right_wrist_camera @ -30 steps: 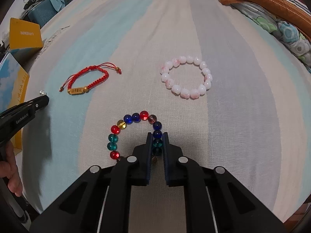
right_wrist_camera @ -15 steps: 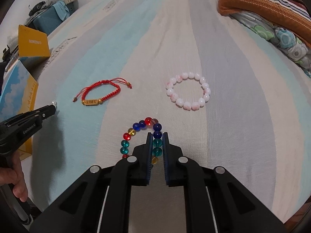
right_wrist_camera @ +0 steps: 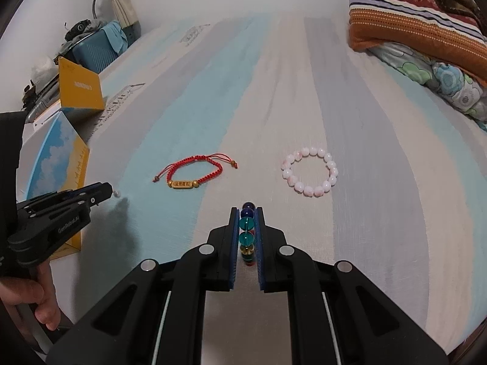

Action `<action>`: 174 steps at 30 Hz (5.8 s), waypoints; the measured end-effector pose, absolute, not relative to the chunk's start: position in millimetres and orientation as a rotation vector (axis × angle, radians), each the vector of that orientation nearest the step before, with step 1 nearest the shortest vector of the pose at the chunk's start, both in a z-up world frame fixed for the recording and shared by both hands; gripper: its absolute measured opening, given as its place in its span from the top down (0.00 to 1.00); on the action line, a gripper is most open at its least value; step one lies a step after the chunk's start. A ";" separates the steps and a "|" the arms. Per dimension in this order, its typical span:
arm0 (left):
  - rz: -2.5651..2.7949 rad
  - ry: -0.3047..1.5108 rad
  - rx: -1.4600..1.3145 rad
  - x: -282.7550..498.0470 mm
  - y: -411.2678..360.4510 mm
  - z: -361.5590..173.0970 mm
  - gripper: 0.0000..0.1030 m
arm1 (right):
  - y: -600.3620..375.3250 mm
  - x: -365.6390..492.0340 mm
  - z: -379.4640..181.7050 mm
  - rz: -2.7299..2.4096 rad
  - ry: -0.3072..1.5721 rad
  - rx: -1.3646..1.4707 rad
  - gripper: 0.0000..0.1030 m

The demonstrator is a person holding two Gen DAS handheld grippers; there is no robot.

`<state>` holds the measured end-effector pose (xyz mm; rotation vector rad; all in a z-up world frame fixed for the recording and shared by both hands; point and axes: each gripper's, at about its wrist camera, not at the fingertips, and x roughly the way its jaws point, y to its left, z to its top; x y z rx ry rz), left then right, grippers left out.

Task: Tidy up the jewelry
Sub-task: 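Grasp the pearl strand with the left tool while the right tool grasps the multicolour bead bracelet, then carry both held bracelets over the white cardboard box with both tools, then open both tools to drop the bracelets into the box, then move both tools back over the red cord and white bead bracelets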

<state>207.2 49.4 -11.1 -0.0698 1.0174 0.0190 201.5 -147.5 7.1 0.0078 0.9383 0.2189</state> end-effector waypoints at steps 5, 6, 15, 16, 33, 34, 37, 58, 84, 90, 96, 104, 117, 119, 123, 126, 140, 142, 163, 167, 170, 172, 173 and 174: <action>0.006 0.999 -0.069 198.1 47.5 2.3 0.90 | -147.5 197.2 15.6 0.207 0.925 0.008 0.91; 0.004 0.995 -0.069 195.3 47.7 5.1 0.90 | -147.5 196.5 17.1 0.206 0.923 0.008 0.91; -0.001 0.982 -0.062 184.9 47.1 27.3 0.90 | -141.0 190.1 37.0 0.182 0.894 0.004 0.91; 0.003 0.979 -0.053 184.0 46.2 30.7 0.90 | -139.5 190.4 39.2 0.182 0.893 0.003 0.91; 0.067 0.939 -0.063 161.2 78.7 70.0 0.90 | -112.8 194.0 71.9 0.183 0.879 0.014 0.91; 0.072 0.936 -0.065 159.3 82.6 72.3 0.90 | -109.6 193.5 73.7 0.188 0.876 0.015 0.91; 0.086 0.928 -0.067 153.6 93.8 77.7 0.90 | -98.6 191.7 79.6 0.194 0.865 0.009 0.91; 0.251 0.892 -0.168 98.9 212.0 100.4 0.90 | 4.3 177.3 104.6 0.316 0.807 -0.025 0.91; 0.426 0.937 -0.254 40.1 340.2 74.2 0.89 | 143.2 124.7 114.1 0.567 0.745 -0.086 0.91; 0.457 0.954 -0.260 38.4 355.6 67.1 0.89 | 170.4 122.5 100.6 0.587 0.771 -0.134 0.91; 0.468 0.995 -0.267 42.0 364.7 44.8 0.89 | 189.1 131.6 73.7 0.568 0.818 -0.182 0.91; 0.488 1.048 -0.281 46.9 373.4 19.1 0.89 | 202.6 141.1 41.5 0.558 0.891 -0.233 0.91; 0.482 1.085 -0.278 50.4 373.8 8.8 0.88 | 218.7 138.8 24.2 0.572 0.924 -0.282 0.90; 0.485 1.076 -0.290 48.6 374.1 10.3 0.87 | 220.9 137.2 23.4 0.575 0.920 -0.287 0.90; 0.490 1.072 -0.294 47.9 373.9 11.8 0.68 | 222.9 132.3 24.0 0.586 0.913 -0.295 0.71; 0.476 1.064 -0.299 47.0 370.1 15.2 0.59 | 221.0 128.7 29.5 0.593 0.890 -0.277 0.55; 0.491 0.990 -0.241 43.2 347.6 36.7 0.14 | 201.2 121.2 53.0 0.578 0.829 -0.238 0.18; 0.499 0.977 -0.245 41.0 347.1 40.5 0.12 | 196.9 120.5 56.0 0.580 0.821 -0.226 0.14; 0.428 0.874 -0.222 39.1 283.2 80.6 0.06 | 118.2 116.9 82.3 0.497 0.757 -0.150 0.07; 0.398 0.858 -0.214 46.3 261.2 84.1 0.06 | 91.2 123.1 86.6 0.464 0.751 -0.118 0.07; 0.368 0.854 -0.198 55.8 238.9 86.8 0.06 | 67.5 129.8 86.1 0.428 0.743 -0.108 0.07; 0.347 0.849 -0.194 62.2 226.2 88.2 0.06 | 48.9 135.7 85.4 0.404 0.748 -0.098 0.07; 0.338 0.845 -0.192 64.8 221.0 88.8 0.06 | 40.0 138.5 85.3 0.394 0.748 -0.089 0.07; 0.325 0.840 -0.188 68.9 212.4 89.2 0.06 | 29.2 142.0 84.7 0.378 0.748 -0.082 0.07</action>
